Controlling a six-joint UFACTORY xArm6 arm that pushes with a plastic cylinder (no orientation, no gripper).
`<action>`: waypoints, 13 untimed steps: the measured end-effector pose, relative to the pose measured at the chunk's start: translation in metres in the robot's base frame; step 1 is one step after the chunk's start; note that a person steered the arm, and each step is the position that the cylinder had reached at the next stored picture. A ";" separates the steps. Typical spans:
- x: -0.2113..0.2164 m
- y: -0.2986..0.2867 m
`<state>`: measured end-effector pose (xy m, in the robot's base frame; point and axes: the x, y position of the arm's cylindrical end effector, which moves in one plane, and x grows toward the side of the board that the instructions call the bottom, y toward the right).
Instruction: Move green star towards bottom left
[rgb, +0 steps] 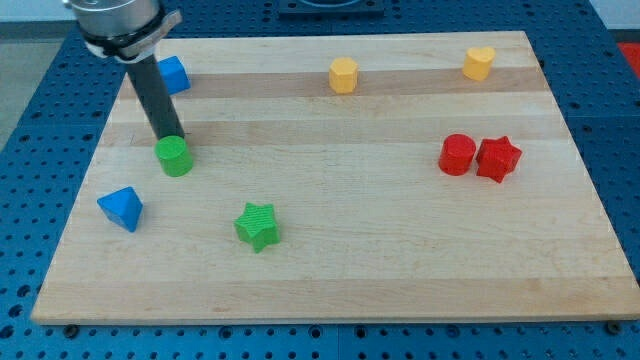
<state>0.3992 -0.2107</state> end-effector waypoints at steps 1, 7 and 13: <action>0.000 0.016; 0.070 0.094; 0.150 0.111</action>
<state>0.5496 -0.1000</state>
